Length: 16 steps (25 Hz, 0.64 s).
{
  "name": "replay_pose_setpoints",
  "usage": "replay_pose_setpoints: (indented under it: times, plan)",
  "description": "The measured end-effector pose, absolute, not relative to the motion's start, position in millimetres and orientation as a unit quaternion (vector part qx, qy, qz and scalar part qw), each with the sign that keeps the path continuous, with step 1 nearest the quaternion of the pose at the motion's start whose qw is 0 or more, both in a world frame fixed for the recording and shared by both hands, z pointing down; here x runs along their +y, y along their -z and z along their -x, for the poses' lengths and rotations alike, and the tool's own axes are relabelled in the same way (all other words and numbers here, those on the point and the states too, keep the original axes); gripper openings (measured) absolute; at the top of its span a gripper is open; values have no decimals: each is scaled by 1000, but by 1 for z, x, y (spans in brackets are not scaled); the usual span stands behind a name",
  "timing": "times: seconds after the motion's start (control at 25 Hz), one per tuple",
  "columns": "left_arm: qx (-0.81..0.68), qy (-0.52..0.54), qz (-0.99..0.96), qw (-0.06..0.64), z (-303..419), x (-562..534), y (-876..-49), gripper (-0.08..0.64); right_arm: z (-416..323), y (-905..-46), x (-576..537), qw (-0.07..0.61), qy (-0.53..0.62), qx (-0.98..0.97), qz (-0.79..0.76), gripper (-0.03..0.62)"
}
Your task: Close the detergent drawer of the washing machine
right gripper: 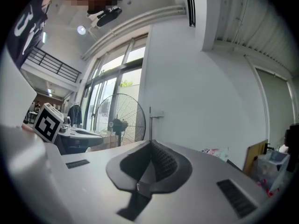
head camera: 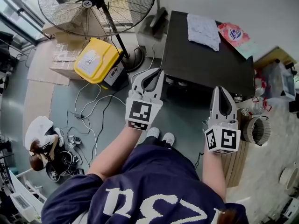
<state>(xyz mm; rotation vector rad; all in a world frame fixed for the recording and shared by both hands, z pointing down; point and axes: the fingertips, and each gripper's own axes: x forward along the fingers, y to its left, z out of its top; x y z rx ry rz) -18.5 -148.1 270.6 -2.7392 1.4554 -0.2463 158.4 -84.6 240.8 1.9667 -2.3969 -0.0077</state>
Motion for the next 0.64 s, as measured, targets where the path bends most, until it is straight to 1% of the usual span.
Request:
replay_pose_setpoints:
  times: [0.64]
  plan:
    - [481, 76, 873, 7, 31, -140, -270, 20, -157, -223, -75, 14, 28, -765, -643, 14]
